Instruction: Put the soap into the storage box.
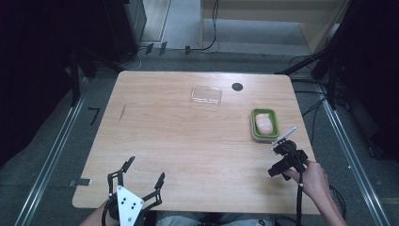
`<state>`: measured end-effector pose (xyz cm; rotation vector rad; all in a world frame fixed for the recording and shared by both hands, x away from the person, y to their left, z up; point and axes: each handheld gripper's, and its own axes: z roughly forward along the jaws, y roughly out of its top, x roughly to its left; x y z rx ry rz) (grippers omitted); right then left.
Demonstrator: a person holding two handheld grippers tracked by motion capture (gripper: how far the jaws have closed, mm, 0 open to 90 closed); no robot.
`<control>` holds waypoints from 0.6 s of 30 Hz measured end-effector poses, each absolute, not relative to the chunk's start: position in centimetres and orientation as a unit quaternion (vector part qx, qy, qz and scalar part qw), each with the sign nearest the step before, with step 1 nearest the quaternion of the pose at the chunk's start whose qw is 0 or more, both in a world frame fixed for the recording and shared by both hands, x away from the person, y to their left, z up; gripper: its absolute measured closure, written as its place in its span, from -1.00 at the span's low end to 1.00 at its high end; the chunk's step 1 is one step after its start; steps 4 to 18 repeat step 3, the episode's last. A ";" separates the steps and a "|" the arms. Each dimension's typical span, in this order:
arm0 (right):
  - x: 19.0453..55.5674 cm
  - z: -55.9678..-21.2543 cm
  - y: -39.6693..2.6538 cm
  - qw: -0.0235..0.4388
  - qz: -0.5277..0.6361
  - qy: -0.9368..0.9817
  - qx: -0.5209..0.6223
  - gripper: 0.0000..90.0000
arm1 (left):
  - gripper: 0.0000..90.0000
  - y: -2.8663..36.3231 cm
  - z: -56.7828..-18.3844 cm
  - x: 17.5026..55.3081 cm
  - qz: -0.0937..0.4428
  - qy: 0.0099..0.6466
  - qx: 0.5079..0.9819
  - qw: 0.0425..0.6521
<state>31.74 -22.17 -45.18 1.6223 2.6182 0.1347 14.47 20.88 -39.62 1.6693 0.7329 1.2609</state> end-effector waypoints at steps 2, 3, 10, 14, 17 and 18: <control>31.5 -45.6 -22.0 0.033 0.030 0.847 0.530 -0.73 | -0.69 20.9 -39.6 14.5 0.509 0.297 0.673 0.447; 31.4 -45.9 -21.9 0.036 0.014 0.848 0.528 -0.74 | -0.69 20.8 -39.6 14.5 0.509 0.298 0.673 0.447; 31.4 -45.9 -21.9 0.036 0.014 0.848 0.528 -0.74 | -0.69 20.8 -39.6 14.5 0.509 0.298 0.673 0.447; 31.4 -45.9 -21.9 0.036 0.014 0.848 0.528 -0.74 | -0.69 20.8 -39.6 14.5 0.509 0.298 0.673 0.447; 31.4 -45.9 -21.9 0.036 0.014 0.848 0.528 -0.74 | -0.69 20.8 -39.6 14.5 0.509 0.298 0.673 0.447; 31.4 -45.9 -21.9 0.036 0.014 0.848 0.528 -0.74 | -0.69 20.8 -39.6 14.5 0.509 0.298 0.673 0.447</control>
